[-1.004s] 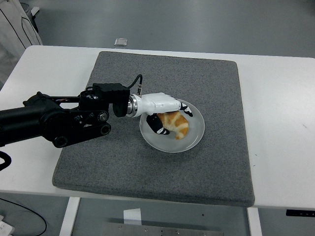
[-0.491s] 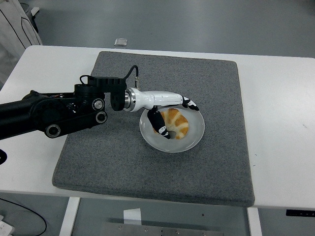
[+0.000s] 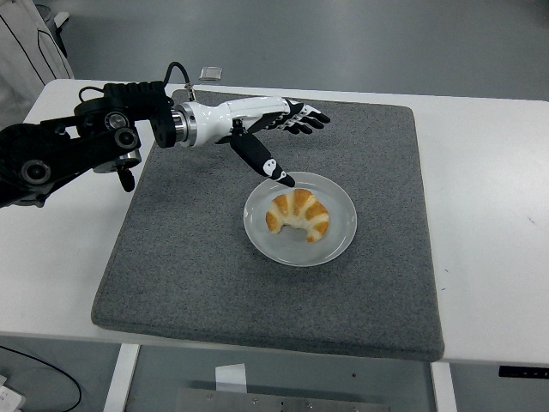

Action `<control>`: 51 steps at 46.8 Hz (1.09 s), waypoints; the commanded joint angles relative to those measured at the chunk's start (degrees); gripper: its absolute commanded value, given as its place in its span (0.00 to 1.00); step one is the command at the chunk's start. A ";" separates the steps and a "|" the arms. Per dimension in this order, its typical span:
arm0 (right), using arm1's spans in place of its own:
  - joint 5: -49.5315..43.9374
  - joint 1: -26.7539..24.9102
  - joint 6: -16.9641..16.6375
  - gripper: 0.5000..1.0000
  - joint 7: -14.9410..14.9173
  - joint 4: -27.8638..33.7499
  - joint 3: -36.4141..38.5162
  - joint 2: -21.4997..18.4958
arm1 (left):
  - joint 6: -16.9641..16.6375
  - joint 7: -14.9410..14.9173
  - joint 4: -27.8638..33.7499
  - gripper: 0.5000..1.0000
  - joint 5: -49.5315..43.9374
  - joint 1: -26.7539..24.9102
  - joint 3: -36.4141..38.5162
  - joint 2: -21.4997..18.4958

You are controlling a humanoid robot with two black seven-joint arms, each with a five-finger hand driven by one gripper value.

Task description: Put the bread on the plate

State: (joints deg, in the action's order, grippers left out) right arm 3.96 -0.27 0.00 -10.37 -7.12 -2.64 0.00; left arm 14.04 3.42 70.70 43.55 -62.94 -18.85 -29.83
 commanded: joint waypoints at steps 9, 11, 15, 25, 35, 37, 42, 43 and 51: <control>0.00 0.01 0.00 0.86 0.00 0.00 0.00 0.00 | 0.02 0.09 -0.04 0.99 -4.35 0.54 -4.70 -5.41; 0.00 0.01 0.00 0.86 0.00 0.00 0.00 0.00 | 0.02 0.09 -0.13 1.00 -5.05 0.63 -5.67 -6.29; 0.00 0.01 0.00 0.86 0.00 0.00 0.00 0.00 | -0.07 0.09 -0.39 0.99 -7.07 0.63 -6.72 -7.96; 0.00 0.01 0.00 0.86 0.00 0.00 0.00 0.00 | -0.07 0.09 -0.57 0.99 -15.50 0.63 -6.99 -12.70; 0.00 0.01 0.00 0.86 0.00 0.00 0.00 0.00 | -0.07 0.09 -2.06 0.99 -28.07 0.89 -6.90 -16.75; 0.00 0.01 0.00 0.86 0.00 0.00 0.00 0.00 | -0.07 0.09 -2.41 1.00 -30.09 0.98 -6.90 -17.45; 0.00 0.01 0.00 0.86 0.00 0.00 0.00 0.00 | -0.07 0.27 -3.29 1.00 -35.01 2.21 -6.99 -18.68; 0.00 0.01 0.00 0.86 0.00 0.00 0.00 0.00 | -0.07 0.27 -3.38 1.00 -36.24 2.38 -6.99 -18.86; 0.00 0.01 0.00 0.86 0.00 0.00 0.00 0.00 | 0.02 0.27 -4.61 1.00 -45.12 3.44 -6.90 -20.27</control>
State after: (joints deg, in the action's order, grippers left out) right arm 3.95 -0.27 0.00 -10.37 -7.12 -2.64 0.00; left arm 13.97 3.71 66.49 1.14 -60.10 -25.78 -49.87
